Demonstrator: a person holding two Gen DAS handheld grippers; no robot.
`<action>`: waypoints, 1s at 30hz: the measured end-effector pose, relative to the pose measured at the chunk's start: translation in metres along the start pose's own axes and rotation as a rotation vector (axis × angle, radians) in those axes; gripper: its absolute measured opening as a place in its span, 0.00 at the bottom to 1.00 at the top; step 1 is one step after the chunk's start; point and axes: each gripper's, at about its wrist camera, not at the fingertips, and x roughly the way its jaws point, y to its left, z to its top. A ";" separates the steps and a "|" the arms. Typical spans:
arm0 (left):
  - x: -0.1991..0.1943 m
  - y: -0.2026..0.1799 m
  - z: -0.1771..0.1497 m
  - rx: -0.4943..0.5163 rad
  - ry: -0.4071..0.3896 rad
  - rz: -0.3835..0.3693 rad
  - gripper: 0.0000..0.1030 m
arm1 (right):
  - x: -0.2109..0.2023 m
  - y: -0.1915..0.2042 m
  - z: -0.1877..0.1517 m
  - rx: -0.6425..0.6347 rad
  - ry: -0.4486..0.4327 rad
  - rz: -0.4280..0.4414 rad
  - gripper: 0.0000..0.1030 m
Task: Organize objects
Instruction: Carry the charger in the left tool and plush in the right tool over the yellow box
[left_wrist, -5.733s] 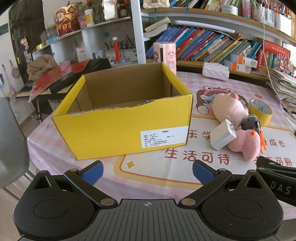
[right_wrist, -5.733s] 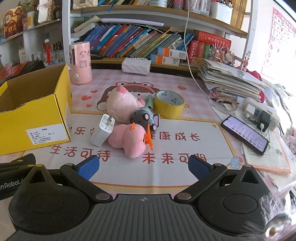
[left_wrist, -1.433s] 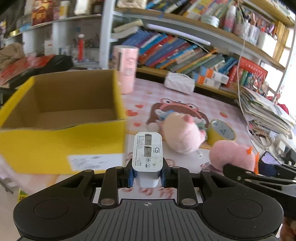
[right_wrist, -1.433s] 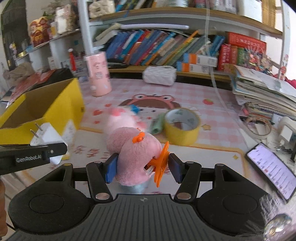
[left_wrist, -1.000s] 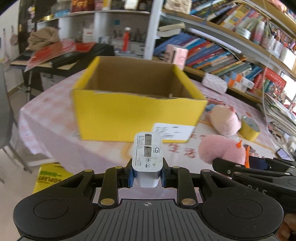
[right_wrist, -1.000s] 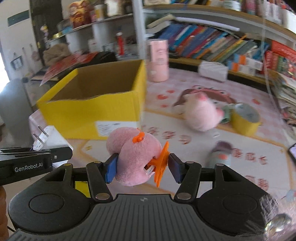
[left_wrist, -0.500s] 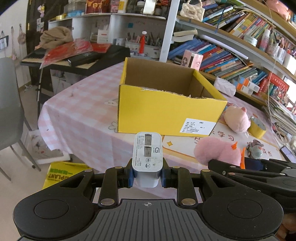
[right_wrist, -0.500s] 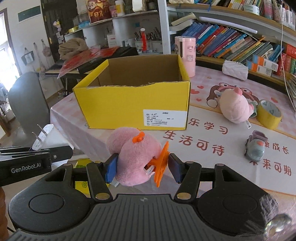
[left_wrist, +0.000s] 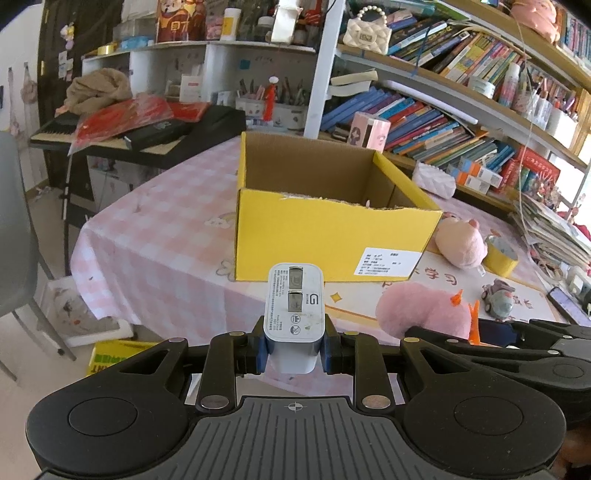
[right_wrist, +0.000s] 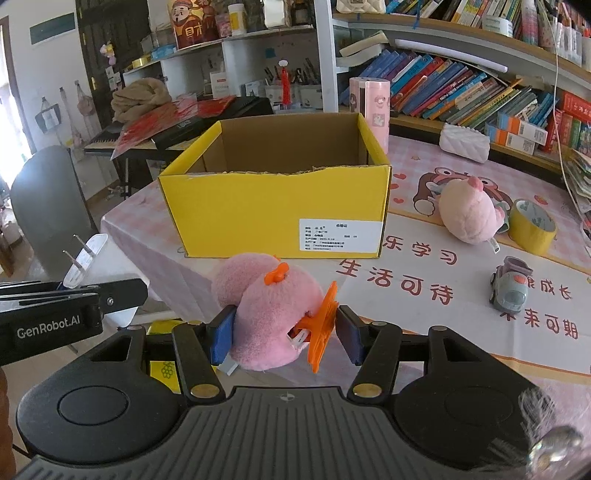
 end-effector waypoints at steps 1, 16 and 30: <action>0.000 -0.001 0.001 0.003 -0.003 -0.003 0.24 | -0.001 0.001 0.000 -0.001 -0.003 -0.002 0.54; 0.013 -0.010 0.057 0.030 -0.141 -0.011 0.24 | 0.000 -0.009 0.058 -0.029 -0.192 -0.029 0.54; 0.081 -0.021 0.106 -0.005 -0.134 0.053 0.24 | 0.068 -0.040 0.138 -0.089 -0.236 -0.007 0.54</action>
